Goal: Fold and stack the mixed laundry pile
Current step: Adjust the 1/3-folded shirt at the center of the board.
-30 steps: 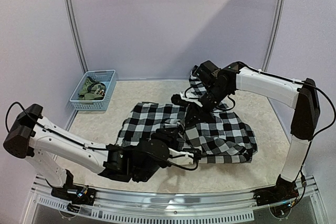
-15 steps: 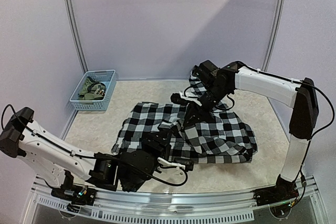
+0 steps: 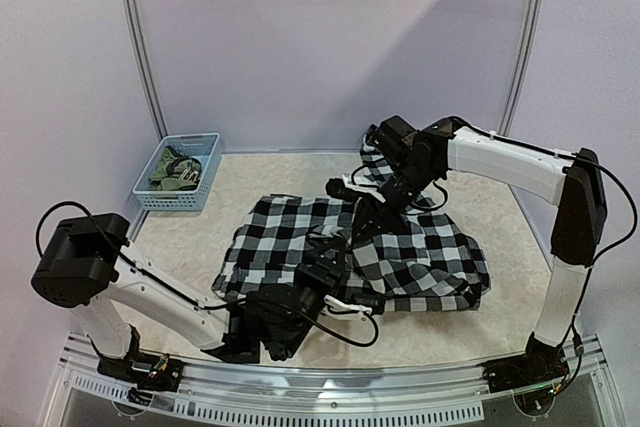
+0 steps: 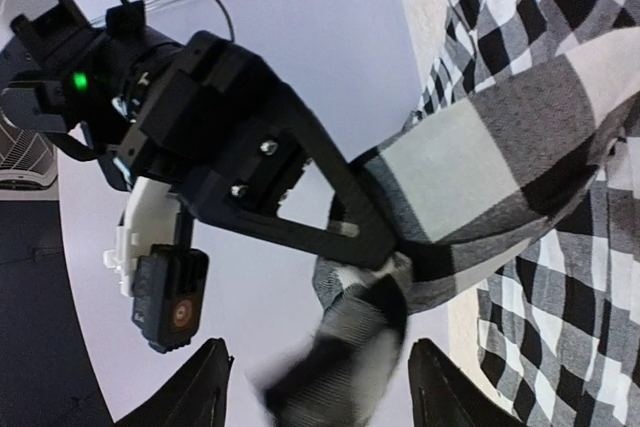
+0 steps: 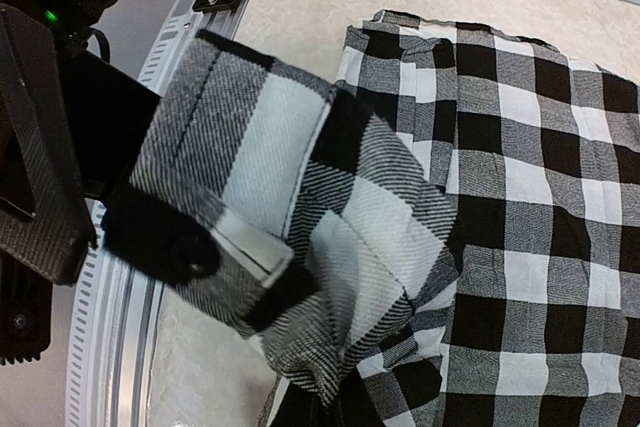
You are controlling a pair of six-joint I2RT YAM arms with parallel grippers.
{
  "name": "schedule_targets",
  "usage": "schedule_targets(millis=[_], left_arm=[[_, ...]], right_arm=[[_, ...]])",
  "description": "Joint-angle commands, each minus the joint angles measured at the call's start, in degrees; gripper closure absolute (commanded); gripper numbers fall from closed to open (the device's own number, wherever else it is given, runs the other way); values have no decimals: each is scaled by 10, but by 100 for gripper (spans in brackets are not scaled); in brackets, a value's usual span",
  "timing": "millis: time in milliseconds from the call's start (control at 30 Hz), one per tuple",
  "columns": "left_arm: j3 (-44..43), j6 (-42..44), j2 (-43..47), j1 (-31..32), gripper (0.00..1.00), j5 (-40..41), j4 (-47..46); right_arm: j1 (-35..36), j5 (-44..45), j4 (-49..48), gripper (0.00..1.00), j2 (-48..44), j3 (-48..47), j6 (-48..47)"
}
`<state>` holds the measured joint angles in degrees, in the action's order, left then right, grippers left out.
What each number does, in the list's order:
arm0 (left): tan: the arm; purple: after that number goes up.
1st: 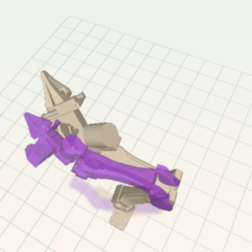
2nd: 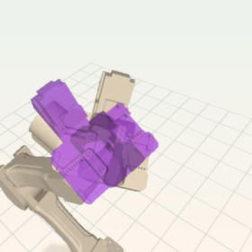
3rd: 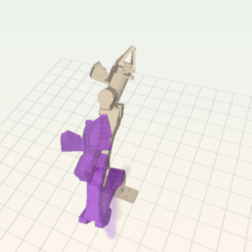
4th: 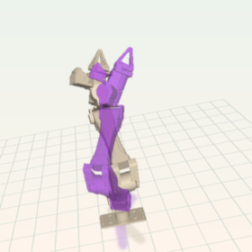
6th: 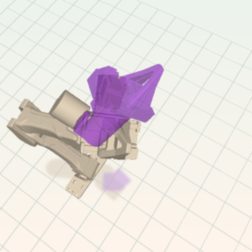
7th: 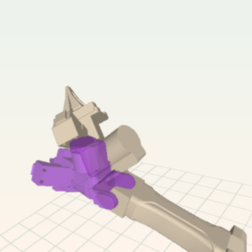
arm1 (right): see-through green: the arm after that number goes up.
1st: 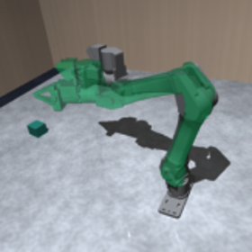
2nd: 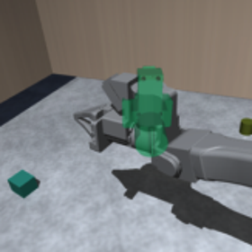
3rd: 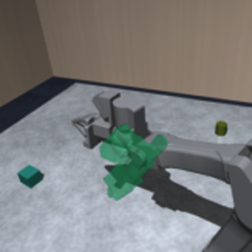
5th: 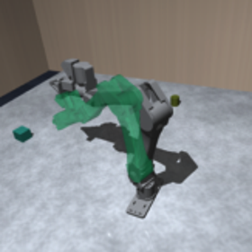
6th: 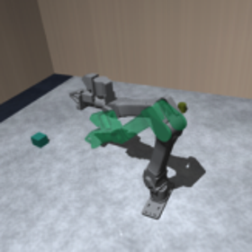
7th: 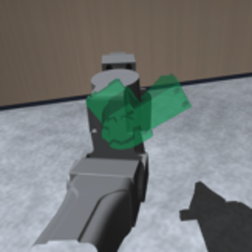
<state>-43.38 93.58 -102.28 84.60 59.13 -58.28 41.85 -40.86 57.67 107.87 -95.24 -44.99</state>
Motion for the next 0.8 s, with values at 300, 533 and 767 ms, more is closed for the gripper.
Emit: schedule_targets(millis=[300, 533, 767], left_arm=[[-5, -84, 61, -7, 42, 18, 116], [-29, -139, 65, -26, 62, 22, 207], [-62, -159, 80, -48, 100, 0, 240]], right_arm=[[-3, -17, 9, 96, 9, -6, 4], [-3, -16, 15, 96, 7, -6, 2], [-9, -32, 18, 68, -1, -2, 7]])
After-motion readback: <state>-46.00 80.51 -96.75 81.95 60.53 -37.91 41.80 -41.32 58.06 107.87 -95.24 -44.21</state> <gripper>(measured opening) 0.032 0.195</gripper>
